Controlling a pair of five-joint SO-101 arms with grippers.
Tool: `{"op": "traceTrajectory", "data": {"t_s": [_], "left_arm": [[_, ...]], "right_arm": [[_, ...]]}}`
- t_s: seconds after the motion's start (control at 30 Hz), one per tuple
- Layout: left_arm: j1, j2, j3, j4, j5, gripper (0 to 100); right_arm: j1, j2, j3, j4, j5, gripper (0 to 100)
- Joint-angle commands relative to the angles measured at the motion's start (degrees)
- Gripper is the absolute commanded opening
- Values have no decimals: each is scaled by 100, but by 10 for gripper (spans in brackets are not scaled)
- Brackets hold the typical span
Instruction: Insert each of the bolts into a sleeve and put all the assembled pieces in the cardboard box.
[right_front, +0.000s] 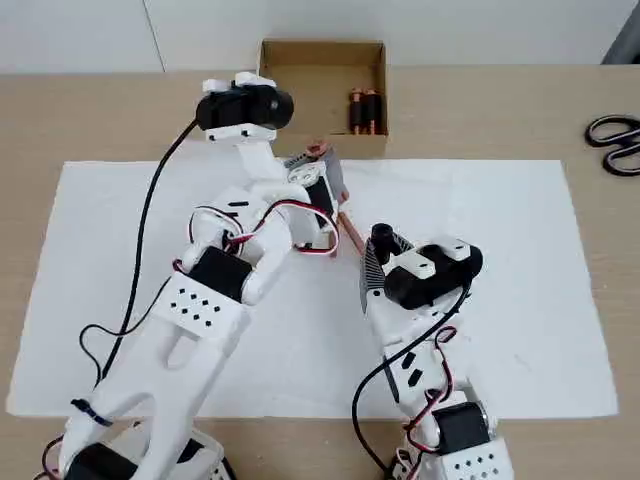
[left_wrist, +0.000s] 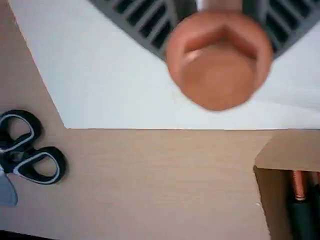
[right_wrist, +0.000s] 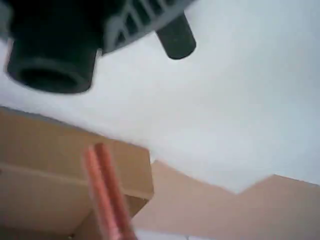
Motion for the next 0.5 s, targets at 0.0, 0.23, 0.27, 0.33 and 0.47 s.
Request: {"op": "traceTrajectory", "data": {"t_s": [0.0,0.23,0.27,0.33,0.47], "left_arm": [[211,-255,-75,-149,-273,6],[387,-299,-259,220,-325,6],[387,-299,-418,510,-325,6],[431,-264,-813,1178,-325,6],[422,-255,-1332,1864,-325,6]], "right_arm": [[-13,-136,35,259,9,4],[-92,-136,35,391,9,4],[-163,-136,35,409,9,4],[-321,-136,35,409,9,4],[-567,-136,35,409,9,4]]}}
